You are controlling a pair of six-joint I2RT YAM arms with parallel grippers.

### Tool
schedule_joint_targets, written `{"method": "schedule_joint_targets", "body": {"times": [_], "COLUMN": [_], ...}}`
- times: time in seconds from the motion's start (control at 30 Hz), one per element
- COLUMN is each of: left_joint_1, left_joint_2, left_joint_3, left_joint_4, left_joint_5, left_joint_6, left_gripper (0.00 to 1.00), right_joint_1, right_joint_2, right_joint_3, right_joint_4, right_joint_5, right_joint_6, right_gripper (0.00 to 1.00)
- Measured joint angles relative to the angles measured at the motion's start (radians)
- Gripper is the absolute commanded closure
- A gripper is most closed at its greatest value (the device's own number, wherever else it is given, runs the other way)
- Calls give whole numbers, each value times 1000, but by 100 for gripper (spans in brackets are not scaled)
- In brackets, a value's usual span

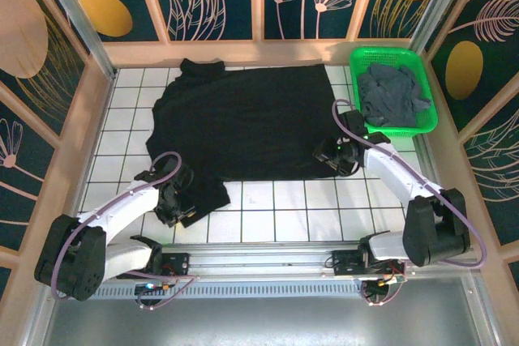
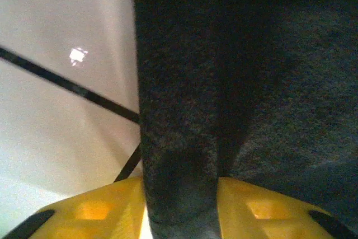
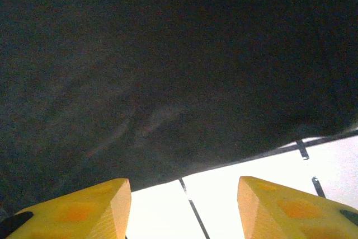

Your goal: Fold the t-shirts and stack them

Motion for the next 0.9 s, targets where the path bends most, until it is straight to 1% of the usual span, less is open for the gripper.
{"method": "schedule_joint_targets", "body": {"times": [0.07, 0.1, 0.3, 0.43, 0.53, 0.67, 0.83, 0.9], "left_joint_1": [2, 2, -2, -6, -6, -6, -6, -6], "left_joint_2": [0, -1, -68, -137, -160, -159, -159, -158], "left_joint_3": [0, 1, -10, -5, 10, 24, 39, 40], "left_joint_4": [-15, -19, -16, -35, -51, -64, -70, -71], "left_joint_5": [-15, -20, -30, -54, -69, -80, -98, -98], "left_joint_6": [-12, -13, -38, -53, -58, -60, -60, -60], "left_gripper": [95, 100, 100, 100, 100, 100, 100, 100], "right_joint_1": [-7, -14, -111, -182, -190, -190, -190, -190], "right_joint_2": [-10, -14, -33, -15, 35, 95, 105, 105], "right_joint_3": [-25, -35, -84, -107, -107, -105, -105, -105], "right_joint_4": [-1, -2, -30, -26, -6, 10, 18, 29], "right_joint_5": [11, 16, 97, 119, 122, 122, 121, 121], "right_joint_6": [14, 19, 72, 97, 96, 94, 93, 93], "right_gripper": [48, 48, 51, 54, 57, 59, 60, 63]}}
